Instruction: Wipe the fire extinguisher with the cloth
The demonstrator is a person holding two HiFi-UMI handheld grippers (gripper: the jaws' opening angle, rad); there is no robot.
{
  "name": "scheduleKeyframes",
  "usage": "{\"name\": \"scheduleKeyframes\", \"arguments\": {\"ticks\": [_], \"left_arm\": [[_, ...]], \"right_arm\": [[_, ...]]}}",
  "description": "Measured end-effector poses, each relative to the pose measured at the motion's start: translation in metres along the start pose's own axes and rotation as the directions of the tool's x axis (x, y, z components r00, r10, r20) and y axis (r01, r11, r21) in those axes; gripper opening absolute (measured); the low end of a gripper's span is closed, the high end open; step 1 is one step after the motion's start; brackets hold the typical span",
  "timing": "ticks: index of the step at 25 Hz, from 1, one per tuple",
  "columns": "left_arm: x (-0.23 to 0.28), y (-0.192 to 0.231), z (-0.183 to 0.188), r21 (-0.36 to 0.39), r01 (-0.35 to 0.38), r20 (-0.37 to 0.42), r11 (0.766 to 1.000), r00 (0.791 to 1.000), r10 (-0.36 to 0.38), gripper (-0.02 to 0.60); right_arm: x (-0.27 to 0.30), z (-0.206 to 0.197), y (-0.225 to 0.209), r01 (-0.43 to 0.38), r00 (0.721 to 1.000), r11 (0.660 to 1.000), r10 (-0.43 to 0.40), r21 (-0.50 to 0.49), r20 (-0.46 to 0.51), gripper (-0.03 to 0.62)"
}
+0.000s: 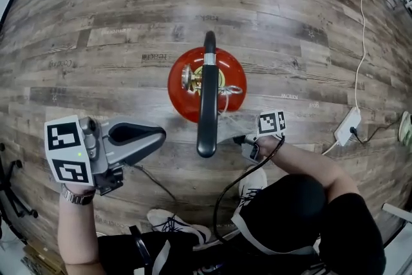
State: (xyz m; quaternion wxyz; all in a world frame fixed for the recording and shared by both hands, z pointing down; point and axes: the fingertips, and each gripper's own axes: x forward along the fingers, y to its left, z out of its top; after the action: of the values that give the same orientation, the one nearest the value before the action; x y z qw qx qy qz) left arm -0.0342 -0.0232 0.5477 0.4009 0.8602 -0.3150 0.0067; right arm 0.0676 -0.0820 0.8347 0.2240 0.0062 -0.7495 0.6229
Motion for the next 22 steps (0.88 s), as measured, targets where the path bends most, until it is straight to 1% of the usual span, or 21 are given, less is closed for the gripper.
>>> {"name": "scheduleKeyframes", "arguments": {"ticks": [2, 4, 6, 8, 10, 12, 13, 14, 15, 16, 17, 18, 19, 20, 21, 22], "left_arm": [[0.001, -0.002, 0.003, 0.011, 0.009, -0.001, 1.000, 1.000, -0.009, -0.003], [0.003, -0.005, 0.005, 0.023, 0.020, -0.002, 1.000, 1.000, -0.020, -0.003], [0.005, -0.009, 0.006, 0.035, 0.031, -0.003, 0.999, 1.000, -0.031, -0.003], [0.006, -0.012, 0.007, 0.044, 0.039, -0.004, 0.998, 0.999, -0.039, -0.003], [0.005, -0.015, 0.011, 0.050, 0.048, 0.004, 0.998, 0.999, -0.048, -0.003], [0.003, -0.019, 0.019, 0.061, 0.052, 0.022, 0.997, 0.998, -0.054, -0.003], [0.001, -0.021, 0.022, 0.071, 0.054, 0.031, 0.996, 0.998, -0.056, -0.003], [0.000, -0.023, 0.026, 0.081, 0.054, 0.037, 0.995, 0.998, -0.058, -0.003], [-0.002, -0.024, 0.029, 0.090, 0.055, 0.041, 0.994, 0.997, -0.059, -0.003], [-0.003, -0.026, 0.031, 0.096, 0.055, 0.046, 0.994, 0.997, -0.059, -0.003], [-0.004, -0.027, 0.034, 0.101, 0.054, 0.052, 0.993, 0.997, -0.059, -0.003], [-0.004, -0.028, 0.036, 0.105, 0.053, 0.058, 0.993, 0.997, -0.059, -0.003], [-0.005, -0.028, 0.038, 0.109, 0.053, 0.065, 0.993, 0.996, -0.061, -0.003], [-0.005, -0.029, 0.040, 0.113, 0.054, 0.070, 0.992, 0.996, -0.062, -0.003], [-0.004, -0.029, 0.041, 0.117, 0.055, 0.072, 0.992, 0.995, -0.063, -0.003], [-0.004, -0.029, 0.040, 0.119, 0.055, 0.071, 0.991, 0.995, -0.064, -0.003]], "right_arm": [[-0.015, 0.014, 0.036, -0.077, 0.997, 0.997, 0.077, -0.014, 0.028, 0.092], [-0.034, 0.033, 0.076, -0.149, 0.987, 0.987, 0.152, -0.055, 0.058, 0.092], [-0.056, 0.058, 0.114, -0.202, 0.972, 0.971, 0.214, -0.127, 0.096, 0.092], [-0.077, 0.086, 0.157, -0.235, 0.954, 0.942, 0.271, -0.239, 0.130, 0.092], [-0.094, 0.110, 0.197, -0.215, 0.951, 0.906, 0.279, -0.364, 0.133, 0.092], [-0.104, 0.130, 0.231, -0.168, 0.964, 0.858, 0.246, -0.485, 0.101, 0.092], [-0.108, 0.138, 0.248, -0.145, 0.973, 0.826, 0.219, -0.545, 0.074, 0.092], [-0.110, 0.143, 0.264, -0.127, 0.981, 0.786, 0.189, -0.606, 0.040, 0.091], [-0.112, 0.145, 0.280, -0.117, 0.988, 0.733, 0.154, -0.670, -0.004, 0.092], [-0.113, 0.143, 0.297, -0.116, 0.992, 0.666, 0.115, -0.737, -0.052, 0.092], [-0.113, 0.138, 0.315, -0.125, 0.992, 0.582, 0.071, -0.803, -0.103, 0.092], [-0.112, 0.131, 0.333, -0.142, 0.988, 0.484, 0.022, -0.864, -0.150, 0.092], [-0.111, 0.123, 0.351, -0.166, 0.981, 0.378, -0.032, -0.911, -0.191, 0.092], [-0.110, 0.113, 0.366, -0.195, 0.970, 0.277, -0.088, -0.941, -0.227, 0.092], [-0.107, 0.102, 0.379, -0.229, 0.955, 0.194, -0.143, -0.954, -0.258, 0.092], [-0.104, 0.090, 0.388, -0.261, 0.938, 0.138, -0.199, -0.955, -0.285, 0.092]]}}
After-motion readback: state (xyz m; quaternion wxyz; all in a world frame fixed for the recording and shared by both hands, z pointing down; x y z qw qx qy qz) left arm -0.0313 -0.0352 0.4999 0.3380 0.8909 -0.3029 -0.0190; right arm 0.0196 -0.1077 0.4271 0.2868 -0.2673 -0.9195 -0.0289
